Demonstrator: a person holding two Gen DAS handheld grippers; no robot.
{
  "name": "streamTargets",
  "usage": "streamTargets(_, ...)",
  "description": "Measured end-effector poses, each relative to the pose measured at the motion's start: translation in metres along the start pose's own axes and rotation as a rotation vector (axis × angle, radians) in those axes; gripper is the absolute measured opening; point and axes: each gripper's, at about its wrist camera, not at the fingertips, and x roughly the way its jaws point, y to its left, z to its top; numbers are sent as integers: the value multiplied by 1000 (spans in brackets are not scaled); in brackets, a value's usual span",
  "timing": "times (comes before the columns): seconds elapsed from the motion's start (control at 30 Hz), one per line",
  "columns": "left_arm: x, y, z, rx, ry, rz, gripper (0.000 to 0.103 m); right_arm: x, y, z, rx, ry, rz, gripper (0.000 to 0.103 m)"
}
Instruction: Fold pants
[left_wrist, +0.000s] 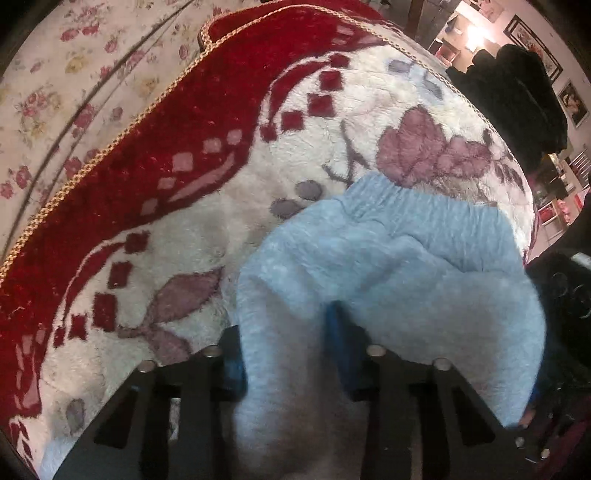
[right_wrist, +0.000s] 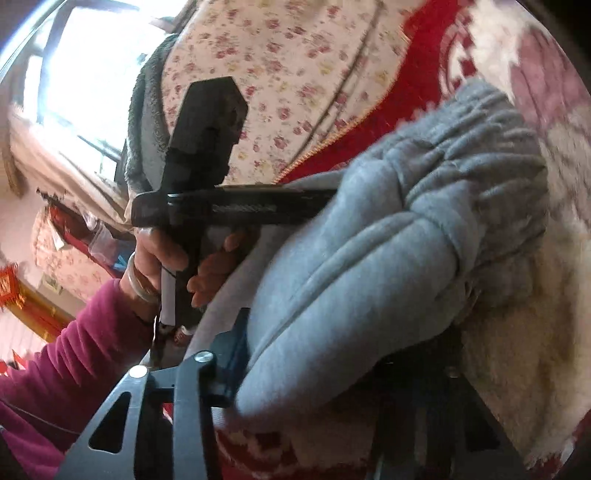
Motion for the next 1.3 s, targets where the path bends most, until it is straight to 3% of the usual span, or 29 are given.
streamTargets(0.13,-15,-2,-5,-7,-38,-3,23,-5,10,1,-27,-15,-8,41)
streamTargets(0.3,-45,-11,-1,4,-100,10,22,-12,29,8,-81,-41,-3,41)
streamTargets(0.57,-122,-11,0,-6,-232,44,22,-25,80,28,-187,-96,32,40)
streamTargets(0.73,-188,2,-20,-46,-346,73,22,-20,131,41,-294,-116,38,39)
streamTargets(0.87,-239,23,-56,-102,-439,109,22,-7,180,46,-381,-113,51,39)
streamTargets(1.0,-284,56,-113,-194,-495,189,21,26,238,39,-516,-83,28,39)
streamTargets(1.13,-314,89,-187,-322,-519,278,18,75,290,17,-649,-19,0,39)
streamTargets(1.3,-333,139,-305,-595,-533,399,17,158,323,-43,-817,106,-58,40)
